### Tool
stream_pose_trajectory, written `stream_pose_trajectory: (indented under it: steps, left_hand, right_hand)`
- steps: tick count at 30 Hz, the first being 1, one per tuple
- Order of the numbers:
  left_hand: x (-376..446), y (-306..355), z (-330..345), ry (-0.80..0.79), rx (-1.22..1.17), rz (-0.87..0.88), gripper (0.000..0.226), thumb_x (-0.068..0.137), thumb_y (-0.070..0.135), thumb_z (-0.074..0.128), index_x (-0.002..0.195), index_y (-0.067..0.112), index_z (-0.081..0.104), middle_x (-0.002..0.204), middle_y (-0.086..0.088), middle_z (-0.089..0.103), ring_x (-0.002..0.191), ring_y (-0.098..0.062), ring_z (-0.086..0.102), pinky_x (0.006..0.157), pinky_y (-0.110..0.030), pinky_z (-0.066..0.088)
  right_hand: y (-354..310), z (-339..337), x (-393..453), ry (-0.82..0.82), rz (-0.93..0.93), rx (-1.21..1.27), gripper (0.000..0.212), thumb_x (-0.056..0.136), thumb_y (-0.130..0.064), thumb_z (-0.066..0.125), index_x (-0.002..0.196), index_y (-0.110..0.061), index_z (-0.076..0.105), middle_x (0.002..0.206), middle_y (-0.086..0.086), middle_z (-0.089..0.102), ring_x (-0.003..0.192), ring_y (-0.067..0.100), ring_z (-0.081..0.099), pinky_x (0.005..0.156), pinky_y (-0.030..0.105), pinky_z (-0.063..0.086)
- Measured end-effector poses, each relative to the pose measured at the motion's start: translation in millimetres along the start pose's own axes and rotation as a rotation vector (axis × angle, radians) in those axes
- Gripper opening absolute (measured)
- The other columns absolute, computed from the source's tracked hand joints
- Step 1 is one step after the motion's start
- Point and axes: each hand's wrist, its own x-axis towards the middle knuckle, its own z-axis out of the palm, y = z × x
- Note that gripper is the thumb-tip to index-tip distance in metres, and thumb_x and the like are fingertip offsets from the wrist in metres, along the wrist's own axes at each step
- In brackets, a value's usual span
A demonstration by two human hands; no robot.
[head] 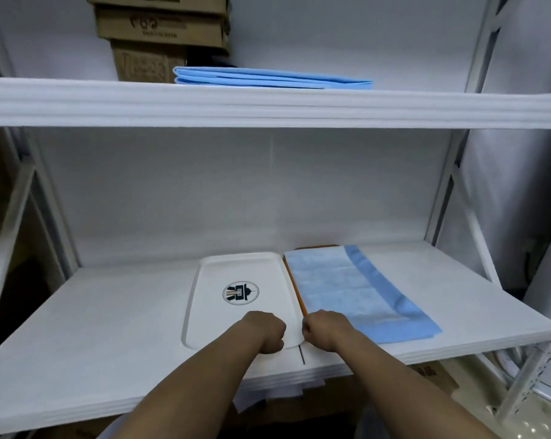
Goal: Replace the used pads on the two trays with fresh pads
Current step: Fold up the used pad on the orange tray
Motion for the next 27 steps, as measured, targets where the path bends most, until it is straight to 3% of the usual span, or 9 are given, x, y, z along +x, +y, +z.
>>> stream_pose_trajectory:
  steps: [3, 6, 9, 11, 14, 18, 22, 27]
  left_hand:
    - [17, 3, -12, 0.01, -0.001, 0.016, 0.038, 0.097, 0.028, 0.038, 0.13, 0.012, 0.052, 0.133, -0.012, 0.053, 0.12, -0.03, 0.052, 0.094, -0.035, 0.042]
    - [33, 5, -20, 0.012, -0.001, 0.033, 0.04, 0.098, 0.028, 0.037, 0.133, 0.013, 0.048, 0.136, -0.011, 0.051, 0.122, -0.03, 0.05, 0.096, -0.036, 0.041]
    - [49, 10, -24, 0.014, -0.03, 0.044, 0.044, 0.099, 0.029, 0.037, 0.14, 0.015, 0.039, 0.141, -0.011, 0.046, 0.127, -0.029, 0.045, 0.098, -0.036, 0.039]
    - [55, 14, -24, 0.021, -0.069, 0.057, 0.048, 0.099, 0.03, 0.038, 0.144, 0.016, 0.032, 0.142, -0.012, 0.044, 0.127, -0.03, 0.044, 0.099, -0.037, 0.038]
    - [64, 24, -18, 0.019, -0.091, 0.079, 0.052, 0.099, 0.03, 0.04, 0.146, 0.015, 0.025, 0.142, -0.014, 0.04, 0.127, -0.032, 0.044, 0.099, -0.039, 0.037]
    - [77, 35, -8, 0.002, -0.128, 0.115, 0.061, 0.096, 0.032, 0.045, 0.149, 0.017, 0.019, 0.15, -0.012, 0.03, 0.133, -0.03, 0.037, 0.106, -0.041, 0.034]
    - [85, 46, -2, 0.011, -0.158, 0.152, 0.062, 0.095, 0.032, 0.047, 0.149, 0.018, 0.019, 0.151, -0.011, 0.028, 0.134, -0.03, 0.035, 0.107, -0.043, 0.033]
    - [92, 54, 4, 0.024, -0.127, 0.181, 0.068, 0.095, 0.031, 0.048, 0.151, 0.017, 0.013, 0.156, -0.011, 0.018, 0.139, -0.029, 0.027, 0.109, -0.044, 0.029]
  right_hand:
    - [20, -7, 12, 0.02, 0.037, 0.013, 0.019, 0.094, -0.021, 0.039, 0.093, -0.014, 0.057, 0.097, 0.007, 0.057, 0.08, 0.022, 0.046, 0.057, 0.026, 0.033]
    - [40, -6, 20, 0.015, 0.053, 0.052, 0.027, 0.095, -0.022, 0.041, 0.112, -0.014, 0.061, 0.109, 0.005, 0.059, 0.091, 0.022, 0.052, 0.075, 0.03, 0.04]
    - [57, 4, 25, -0.035, 0.065, 0.107, 0.038, 0.095, -0.032, 0.044, 0.131, -0.02, 0.05, 0.133, 0.005, 0.05, 0.118, 0.024, 0.049, 0.092, 0.033, 0.039]
    - [67, 14, 27, -0.065, 0.061, 0.099, 0.051, 0.093, -0.043, 0.046, 0.139, -0.022, 0.041, 0.141, 0.006, 0.042, 0.126, 0.025, 0.043, 0.101, 0.036, 0.035]
    - [80, 29, 27, -0.082, 0.045, 0.065, 0.069, 0.087, -0.058, 0.049, 0.144, -0.022, 0.033, 0.145, 0.006, 0.038, 0.13, 0.026, 0.038, 0.105, 0.04, 0.029]
    - [95, 47, 24, -0.069, 0.013, 0.076, 0.08, 0.08, -0.06, 0.056, 0.145, -0.022, 0.028, 0.147, 0.004, 0.035, 0.133, 0.025, 0.036, 0.108, 0.042, 0.026]
    - [103, 58, 23, -0.023, -0.044, 0.035, 0.077, 0.08, -0.052, 0.06, 0.144, -0.022, 0.029, 0.147, 0.002, 0.035, 0.132, 0.024, 0.036, 0.109, 0.041, 0.025]
    - [112, 63, 27, 0.071, -0.055, 0.008, 0.055, 0.089, -0.038, 0.054, 0.139, -0.021, 0.038, 0.14, 0.002, 0.044, 0.124, 0.023, 0.045, 0.103, 0.035, 0.032]
